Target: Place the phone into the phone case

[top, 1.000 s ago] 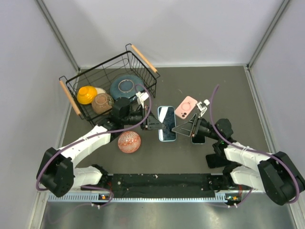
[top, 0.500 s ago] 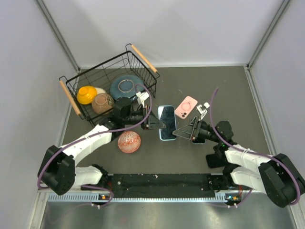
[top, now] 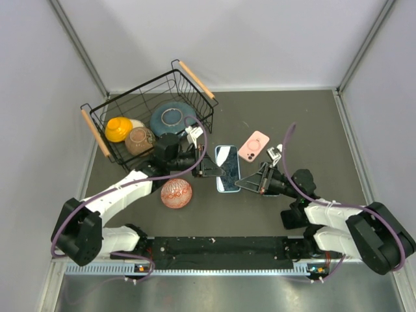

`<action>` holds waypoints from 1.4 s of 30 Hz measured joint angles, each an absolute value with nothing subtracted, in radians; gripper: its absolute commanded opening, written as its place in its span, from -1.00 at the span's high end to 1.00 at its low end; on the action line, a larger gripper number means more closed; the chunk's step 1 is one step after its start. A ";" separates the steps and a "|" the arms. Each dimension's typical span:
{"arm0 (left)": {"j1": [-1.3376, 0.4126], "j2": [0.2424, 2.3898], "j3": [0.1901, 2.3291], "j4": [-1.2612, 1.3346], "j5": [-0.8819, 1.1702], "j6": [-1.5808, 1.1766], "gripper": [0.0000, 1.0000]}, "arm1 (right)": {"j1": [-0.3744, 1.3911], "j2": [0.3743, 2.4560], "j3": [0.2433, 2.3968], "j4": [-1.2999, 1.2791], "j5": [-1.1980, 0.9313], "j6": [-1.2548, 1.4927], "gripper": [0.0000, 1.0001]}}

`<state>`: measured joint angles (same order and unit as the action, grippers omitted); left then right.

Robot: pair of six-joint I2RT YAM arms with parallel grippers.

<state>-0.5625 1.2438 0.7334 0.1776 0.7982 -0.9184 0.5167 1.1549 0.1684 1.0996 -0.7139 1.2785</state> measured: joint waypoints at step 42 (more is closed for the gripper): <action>-0.556 1.206 0.671 0.229 1.084 -0.863 1.00 | 0.522 1.014 0.429 0.646 -0.655 0.988 -0.02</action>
<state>-0.5560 1.2064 0.6708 0.2295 1.0843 -0.8631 0.5224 1.0138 0.4290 0.6456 -0.6548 0.9882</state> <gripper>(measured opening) 0.169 0.587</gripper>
